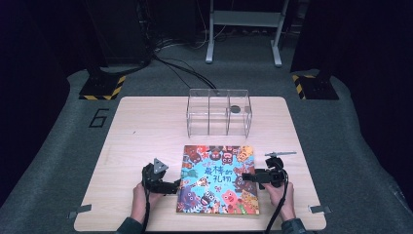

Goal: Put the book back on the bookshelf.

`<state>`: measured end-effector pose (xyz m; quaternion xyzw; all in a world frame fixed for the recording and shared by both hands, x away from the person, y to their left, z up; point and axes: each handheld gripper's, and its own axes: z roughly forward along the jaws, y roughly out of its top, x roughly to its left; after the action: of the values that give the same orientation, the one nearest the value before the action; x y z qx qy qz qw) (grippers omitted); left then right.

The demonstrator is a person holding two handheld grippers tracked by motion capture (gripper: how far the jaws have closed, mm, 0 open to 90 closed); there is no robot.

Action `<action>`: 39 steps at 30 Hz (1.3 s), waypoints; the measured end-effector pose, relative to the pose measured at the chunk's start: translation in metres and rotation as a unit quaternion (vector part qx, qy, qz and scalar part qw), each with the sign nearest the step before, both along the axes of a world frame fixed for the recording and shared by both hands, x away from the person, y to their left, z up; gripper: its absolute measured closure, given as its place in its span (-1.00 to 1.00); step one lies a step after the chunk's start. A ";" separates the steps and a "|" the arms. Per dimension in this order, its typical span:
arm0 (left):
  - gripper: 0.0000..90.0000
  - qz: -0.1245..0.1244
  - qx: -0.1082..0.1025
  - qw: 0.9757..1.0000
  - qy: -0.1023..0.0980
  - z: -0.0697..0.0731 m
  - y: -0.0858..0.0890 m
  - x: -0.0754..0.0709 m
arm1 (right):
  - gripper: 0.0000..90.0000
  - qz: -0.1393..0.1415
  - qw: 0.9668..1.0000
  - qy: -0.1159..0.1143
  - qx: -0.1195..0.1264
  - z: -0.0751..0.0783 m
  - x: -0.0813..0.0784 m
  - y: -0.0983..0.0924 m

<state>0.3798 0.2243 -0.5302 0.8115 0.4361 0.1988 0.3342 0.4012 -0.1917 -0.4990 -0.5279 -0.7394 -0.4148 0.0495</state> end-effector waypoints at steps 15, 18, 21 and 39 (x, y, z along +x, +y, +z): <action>-0.89 0.012 -0.017 1.000 -0.007 -0.001 0.000 0.000 | -0.62 -0.003 0.998 0.005 0.068 0.002 -0.007 -0.011; -0.89 0.008 -0.012 1.000 -0.005 0.000 0.000 0.000 | -0.60 -0.005 0.999 0.008 0.034 0.001 -0.004 -0.005; -0.89 0.009 -0.017 1.000 -0.006 -0.001 0.000 0.000 | -0.60 -0.003 1.000 0.008 -0.020 -0.005 0.002 0.006; -0.89 0.001 -0.009 1.000 -0.005 0.000 0.000 -0.001 | -0.64 0.018 0.980 0.005 -0.199 0.000 0.013 0.039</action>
<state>0.3791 0.2238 -0.5306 0.8073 0.4369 0.1992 0.3430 0.4138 -0.1522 -0.4987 -0.5161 -0.8161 -0.2562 -0.0454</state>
